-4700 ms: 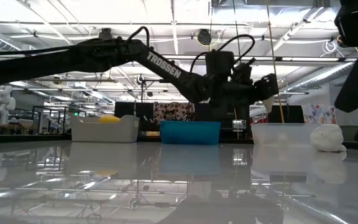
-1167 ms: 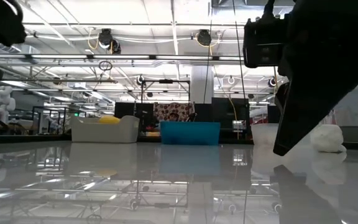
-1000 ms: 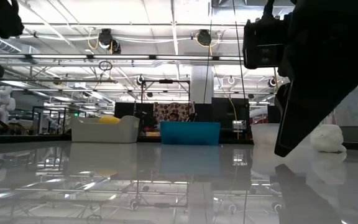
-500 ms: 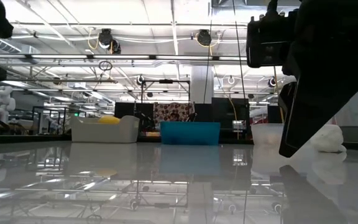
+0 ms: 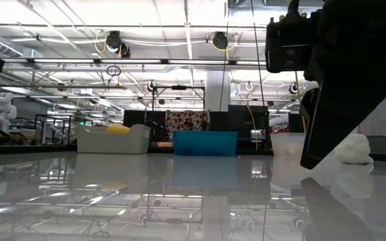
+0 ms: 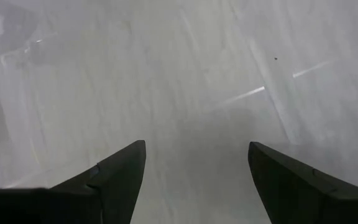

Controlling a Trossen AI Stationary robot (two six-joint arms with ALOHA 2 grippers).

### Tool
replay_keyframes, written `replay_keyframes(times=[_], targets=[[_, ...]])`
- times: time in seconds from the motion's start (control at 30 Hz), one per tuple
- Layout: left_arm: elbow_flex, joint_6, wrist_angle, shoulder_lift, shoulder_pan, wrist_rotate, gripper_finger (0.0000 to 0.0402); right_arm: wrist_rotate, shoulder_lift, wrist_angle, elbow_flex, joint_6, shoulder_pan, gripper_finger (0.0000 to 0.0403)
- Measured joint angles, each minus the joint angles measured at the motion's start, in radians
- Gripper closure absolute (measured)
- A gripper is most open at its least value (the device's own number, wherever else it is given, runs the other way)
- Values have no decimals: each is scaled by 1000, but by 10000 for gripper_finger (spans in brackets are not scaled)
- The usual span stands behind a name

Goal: Sort produce into baskets
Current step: Put the bottom left garlic into the transparent bin

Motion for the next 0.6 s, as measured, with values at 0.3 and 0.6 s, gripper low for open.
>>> replay_keyframes(times=[0.3,0.6], targets=[[3,33,-3,26,0,13,178,0,0,0,0,-2,0,126],[2,34,-6,27,1,19,214,0,0,0,0,7,0,126]])
